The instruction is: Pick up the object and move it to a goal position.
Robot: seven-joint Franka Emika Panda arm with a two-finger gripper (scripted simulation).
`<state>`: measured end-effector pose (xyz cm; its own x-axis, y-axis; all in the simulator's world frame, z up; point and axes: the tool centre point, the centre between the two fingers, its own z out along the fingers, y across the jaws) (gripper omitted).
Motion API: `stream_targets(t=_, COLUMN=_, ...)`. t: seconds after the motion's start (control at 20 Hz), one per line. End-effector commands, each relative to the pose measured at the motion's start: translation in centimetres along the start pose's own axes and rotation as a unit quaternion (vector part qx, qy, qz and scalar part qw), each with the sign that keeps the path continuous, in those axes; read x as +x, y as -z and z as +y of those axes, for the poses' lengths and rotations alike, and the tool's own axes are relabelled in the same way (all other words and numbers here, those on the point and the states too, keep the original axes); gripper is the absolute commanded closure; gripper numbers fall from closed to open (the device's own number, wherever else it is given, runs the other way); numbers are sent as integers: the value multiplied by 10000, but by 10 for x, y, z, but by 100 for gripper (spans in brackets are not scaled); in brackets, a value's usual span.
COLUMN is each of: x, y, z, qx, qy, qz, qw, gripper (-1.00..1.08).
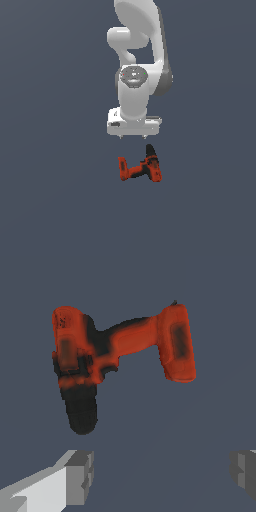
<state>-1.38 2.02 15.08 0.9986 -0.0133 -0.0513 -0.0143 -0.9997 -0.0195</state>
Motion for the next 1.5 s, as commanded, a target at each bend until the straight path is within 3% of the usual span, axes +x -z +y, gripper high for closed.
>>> stream_targets(t=0.0, x=0, y=0, z=0, qx=0, qy=0, qz=0, qw=10000, gripper=-100)
stream_targets(t=0.8, x=5, y=-7, z=-4, qx=-13, qy=57, qz=-162, qw=9999, gripper=-100)
stream_targets(t=1.1, x=14, y=-21, z=-20, qx=-26, qy=301, qz=-411, qw=9987, gripper=-100)
stream_targets(t=1.45, x=26, y=-49, z=-51, qx=-39, qy=738, qz=-874, qw=9934, gripper=-100)
